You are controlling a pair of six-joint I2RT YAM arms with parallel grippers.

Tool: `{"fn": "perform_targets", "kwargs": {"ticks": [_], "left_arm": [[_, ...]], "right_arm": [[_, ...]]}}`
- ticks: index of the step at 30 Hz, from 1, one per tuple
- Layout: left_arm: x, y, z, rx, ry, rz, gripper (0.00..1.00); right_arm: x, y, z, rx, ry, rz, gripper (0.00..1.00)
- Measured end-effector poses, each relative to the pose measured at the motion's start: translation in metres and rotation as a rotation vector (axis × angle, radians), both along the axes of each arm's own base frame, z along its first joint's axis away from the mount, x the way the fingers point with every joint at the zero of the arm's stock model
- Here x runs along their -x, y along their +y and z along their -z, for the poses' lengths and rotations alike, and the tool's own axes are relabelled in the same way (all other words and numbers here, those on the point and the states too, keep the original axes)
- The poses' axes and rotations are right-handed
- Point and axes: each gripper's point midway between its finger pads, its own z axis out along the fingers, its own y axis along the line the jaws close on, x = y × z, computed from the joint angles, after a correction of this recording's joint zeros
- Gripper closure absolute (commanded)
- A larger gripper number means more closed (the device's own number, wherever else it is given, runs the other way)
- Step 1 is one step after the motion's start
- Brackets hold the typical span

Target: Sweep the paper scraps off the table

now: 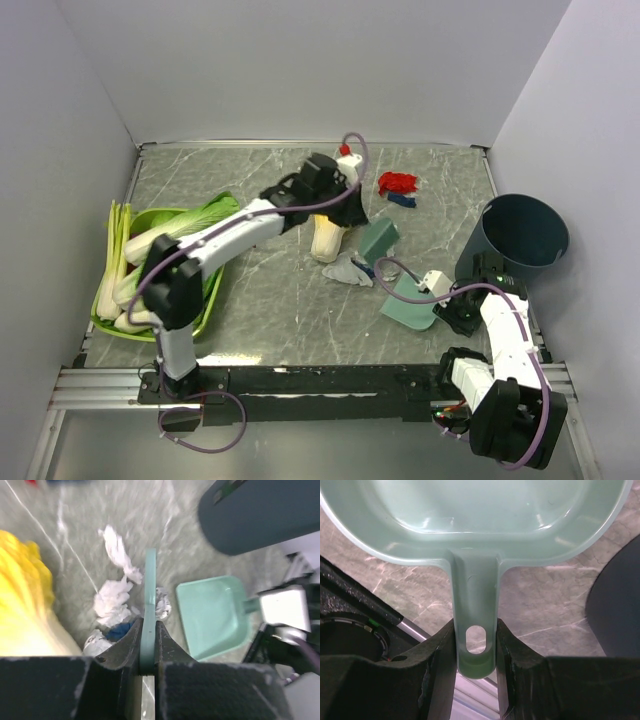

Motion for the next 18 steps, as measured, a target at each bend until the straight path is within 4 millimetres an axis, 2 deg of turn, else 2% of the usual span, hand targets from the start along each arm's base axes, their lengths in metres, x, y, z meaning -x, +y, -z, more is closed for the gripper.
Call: {"fn": "perform_targets", "kwargs": {"ticks": [1,4,7,10,12,14,16,18], "left_arm": [[0.002,0.004,-0.011,0.011,-0.017,0.003,0.99],[0.001,0.013,-0.062,0.085,-0.116,0.018,0.99],[-0.012,0.005,-0.103,0.133,-0.239,0.047,0.99],[-0.035,-0.013,-0.116,0.117,-0.369,0.084,0.99],[-0.059,-0.027,-0.107,0.059,-0.462,0.119,0.99],[-0.076,-0.036,-0.088,-0.004,-0.511,0.149,0.99],[-0.091,-0.043,-0.058,-0.082,-0.541,0.190,0.99],[-0.098,-0.045,-0.024,-0.153,-0.542,0.229,0.99]], "right_arm": [[0.000,0.000,0.000,0.002,0.000,-0.011,0.97],[0.000,-0.001,0.000,0.008,-0.002,-0.033,1.00],[0.000,-0.002,0.000,0.012,0.003,-0.037,1.00],[0.002,-0.002,0.003,0.011,0.026,-0.032,1.00],[0.004,-0.003,0.004,0.013,0.043,-0.025,1.00],[0.006,-0.004,0.004,0.019,0.055,-0.013,1.00],[0.007,-0.006,0.004,0.027,0.062,-0.003,1.00],[0.009,-0.007,0.004,0.035,0.067,0.004,1.00]]}}
